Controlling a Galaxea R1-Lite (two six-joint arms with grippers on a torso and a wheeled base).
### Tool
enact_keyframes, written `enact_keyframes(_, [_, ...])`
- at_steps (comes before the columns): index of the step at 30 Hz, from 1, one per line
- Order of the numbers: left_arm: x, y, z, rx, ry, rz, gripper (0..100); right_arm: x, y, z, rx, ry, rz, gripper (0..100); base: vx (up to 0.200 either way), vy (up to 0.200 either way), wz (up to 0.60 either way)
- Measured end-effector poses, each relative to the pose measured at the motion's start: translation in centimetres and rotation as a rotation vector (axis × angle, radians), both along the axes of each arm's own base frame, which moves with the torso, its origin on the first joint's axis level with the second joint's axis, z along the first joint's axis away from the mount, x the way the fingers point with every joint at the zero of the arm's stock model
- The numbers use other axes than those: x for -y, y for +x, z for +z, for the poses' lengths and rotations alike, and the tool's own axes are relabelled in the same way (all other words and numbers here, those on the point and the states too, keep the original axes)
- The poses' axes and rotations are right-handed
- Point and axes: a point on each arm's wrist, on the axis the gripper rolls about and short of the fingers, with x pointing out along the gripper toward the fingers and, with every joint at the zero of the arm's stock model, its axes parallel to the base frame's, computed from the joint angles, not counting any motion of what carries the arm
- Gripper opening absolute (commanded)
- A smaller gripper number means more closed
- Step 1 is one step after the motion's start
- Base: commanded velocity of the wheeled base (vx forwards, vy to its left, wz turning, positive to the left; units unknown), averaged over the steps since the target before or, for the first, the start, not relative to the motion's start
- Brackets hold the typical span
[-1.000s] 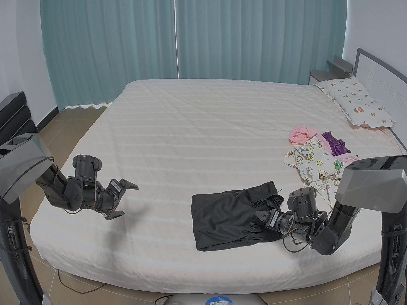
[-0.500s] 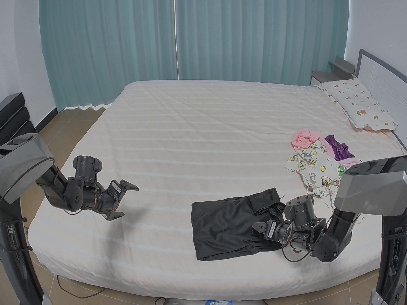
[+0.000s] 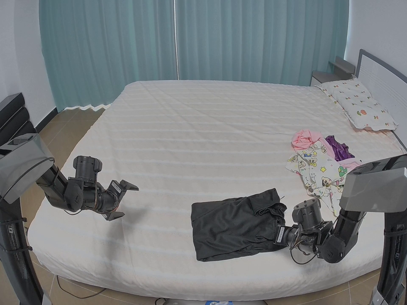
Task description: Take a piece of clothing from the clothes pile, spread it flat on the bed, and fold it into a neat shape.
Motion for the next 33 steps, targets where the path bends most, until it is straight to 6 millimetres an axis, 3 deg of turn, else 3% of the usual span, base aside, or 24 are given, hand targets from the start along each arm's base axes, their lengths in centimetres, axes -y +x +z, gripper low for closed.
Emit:
enact_keyframes(22, [0.0, 0.0, 0.0, 0.001, 0.000, 0.001, 100, 5.1, -1.9, 0.9, -0.082, 0.031, 0.013, 0, 0.000, 0.000, 0.00])
enact_keyframes(23, [0.0, 0.0, 0.0, 0.001, -0.001, 0.001, 100, 5.4, -1.9, 0.9, -0.085, 0.035, 0.020, 100, 0.000, 0.000, 0.00])
enact_keyframes(29, [0.0, 0.0, 0.0, 0.001, 0.000, 0.000, 100, 6.0, -1.2, 0.4, -0.070, 0.036, 0.028, 100, 0.000, 0.000, 0.00])
enact_keyframes(33, [0.0, 0.0, 0.0, 0.001, 0.000, 0.000, 100, 5.9, -0.1, 0.8, 0.032, 0.065, 0.025, 100, 0.000, 0.000, 0.00])
